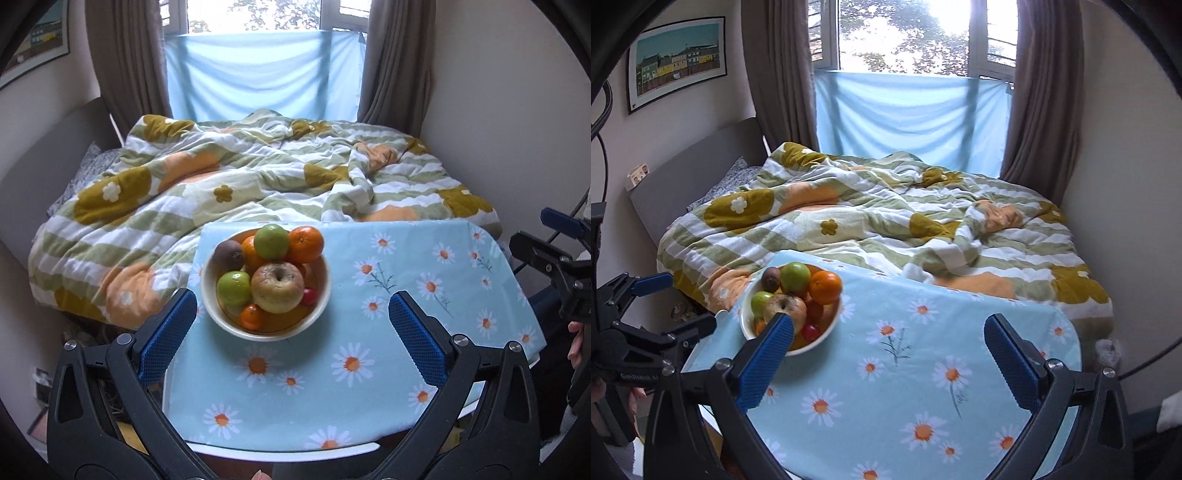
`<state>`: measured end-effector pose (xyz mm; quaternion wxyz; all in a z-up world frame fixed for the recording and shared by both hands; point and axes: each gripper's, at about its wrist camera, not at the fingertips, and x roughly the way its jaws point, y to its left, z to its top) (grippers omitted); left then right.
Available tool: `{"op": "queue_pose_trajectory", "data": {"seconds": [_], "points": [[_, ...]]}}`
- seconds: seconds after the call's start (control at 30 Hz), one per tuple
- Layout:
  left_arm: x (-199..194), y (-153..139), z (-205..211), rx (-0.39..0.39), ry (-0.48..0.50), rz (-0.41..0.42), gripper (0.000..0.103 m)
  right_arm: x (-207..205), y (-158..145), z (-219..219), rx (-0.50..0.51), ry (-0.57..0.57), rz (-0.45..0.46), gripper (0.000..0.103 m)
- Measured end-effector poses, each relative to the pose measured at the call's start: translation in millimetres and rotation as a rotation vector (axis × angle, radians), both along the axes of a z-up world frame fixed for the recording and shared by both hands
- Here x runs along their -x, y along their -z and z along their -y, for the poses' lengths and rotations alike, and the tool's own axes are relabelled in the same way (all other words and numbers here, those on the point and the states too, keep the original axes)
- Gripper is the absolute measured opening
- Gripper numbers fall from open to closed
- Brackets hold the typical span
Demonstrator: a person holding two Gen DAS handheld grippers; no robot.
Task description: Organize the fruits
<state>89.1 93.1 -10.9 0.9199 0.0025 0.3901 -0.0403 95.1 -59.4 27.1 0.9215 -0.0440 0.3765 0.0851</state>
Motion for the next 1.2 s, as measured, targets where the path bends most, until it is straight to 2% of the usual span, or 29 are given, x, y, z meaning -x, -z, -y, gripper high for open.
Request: {"op": "queue_pose_trajectory", "data": {"seconds": [0.17, 0.4, 1.2], "points": [[29, -15, 26, -0.025, -0.002, 0.05, 0.103, 36, -8, 32, 0.036, 0.117, 0.001, 0.103], [50, -20, 39, -0.024, 0.003, 0.074, 0.103, 65, -8, 48, 0.022, 0.183, 0.018, 0.103], [48, -27, 52, -0.034, 0.015, 0.091, 0.103, 65, -13, 48, -0.007, 0.21, 0.02, 0.103]]}}
